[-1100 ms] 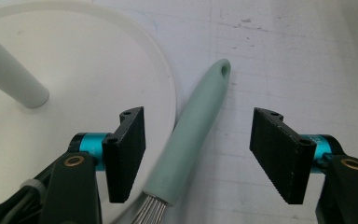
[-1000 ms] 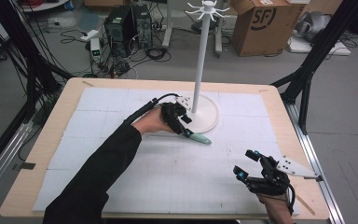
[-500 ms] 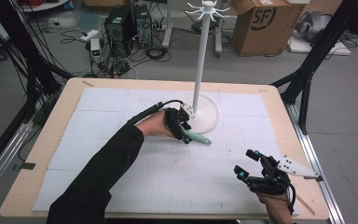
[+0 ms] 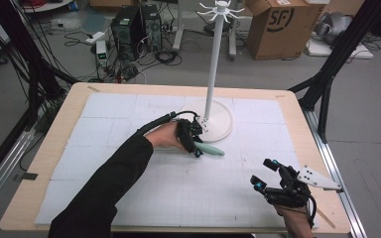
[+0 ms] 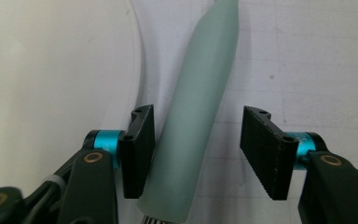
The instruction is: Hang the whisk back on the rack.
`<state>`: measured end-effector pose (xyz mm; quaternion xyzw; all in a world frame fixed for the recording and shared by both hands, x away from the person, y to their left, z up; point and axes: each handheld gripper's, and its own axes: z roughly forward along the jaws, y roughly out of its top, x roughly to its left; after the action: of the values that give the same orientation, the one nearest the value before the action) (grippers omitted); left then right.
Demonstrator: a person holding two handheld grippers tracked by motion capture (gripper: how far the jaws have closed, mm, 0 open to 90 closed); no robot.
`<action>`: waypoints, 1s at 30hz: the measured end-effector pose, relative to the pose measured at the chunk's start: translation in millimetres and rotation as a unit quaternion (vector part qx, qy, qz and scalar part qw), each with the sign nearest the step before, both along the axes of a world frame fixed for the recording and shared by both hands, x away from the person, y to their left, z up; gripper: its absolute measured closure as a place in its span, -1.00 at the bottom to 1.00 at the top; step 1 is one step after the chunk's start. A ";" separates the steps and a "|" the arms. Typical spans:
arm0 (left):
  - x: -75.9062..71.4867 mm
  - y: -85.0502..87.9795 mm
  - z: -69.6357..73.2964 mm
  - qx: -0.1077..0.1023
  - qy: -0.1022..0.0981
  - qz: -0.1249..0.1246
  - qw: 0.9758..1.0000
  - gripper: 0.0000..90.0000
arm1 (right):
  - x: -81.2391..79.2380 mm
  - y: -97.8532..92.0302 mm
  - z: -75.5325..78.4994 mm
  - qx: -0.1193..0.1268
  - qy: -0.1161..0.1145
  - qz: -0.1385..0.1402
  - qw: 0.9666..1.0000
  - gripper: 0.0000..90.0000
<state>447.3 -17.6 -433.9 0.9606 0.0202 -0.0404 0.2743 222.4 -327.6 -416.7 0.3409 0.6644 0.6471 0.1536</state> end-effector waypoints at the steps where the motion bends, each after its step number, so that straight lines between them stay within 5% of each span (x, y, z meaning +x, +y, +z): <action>1: -0.2 0.1 0.1 0.000 -0.001 0.003 1.000 0.06 | -0.1 -0.2 0.0 0.000 0.001 -0.001 1.000 -0.66; 17: -8.5 -3.3 4.8 0.035 -0.031 -0.006 0.999 0.44 | 0.2 -1.4 -0.1 0.006 0.004 -0.003 1.000 -0.66; 25: -5.1 -2.4 7.3 0.054 -0.005 0.033 0.998 0.54 | 0.4 -1.7 -0.6 0.005 0.004 -0.006 1.000 -0.66; 30: -7.2 -1.5 7.5 0.055 -0.013 0.030 0.998 0.55 | 0.4 -1.9 -0.5 0.005 0.003 -0.008 1.000 -0.66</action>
<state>440.1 -19.1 -426.4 0.9737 0.0473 -0.0187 0.2219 222.8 -329.5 -417.1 0.3484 0.6588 0.6485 0.1551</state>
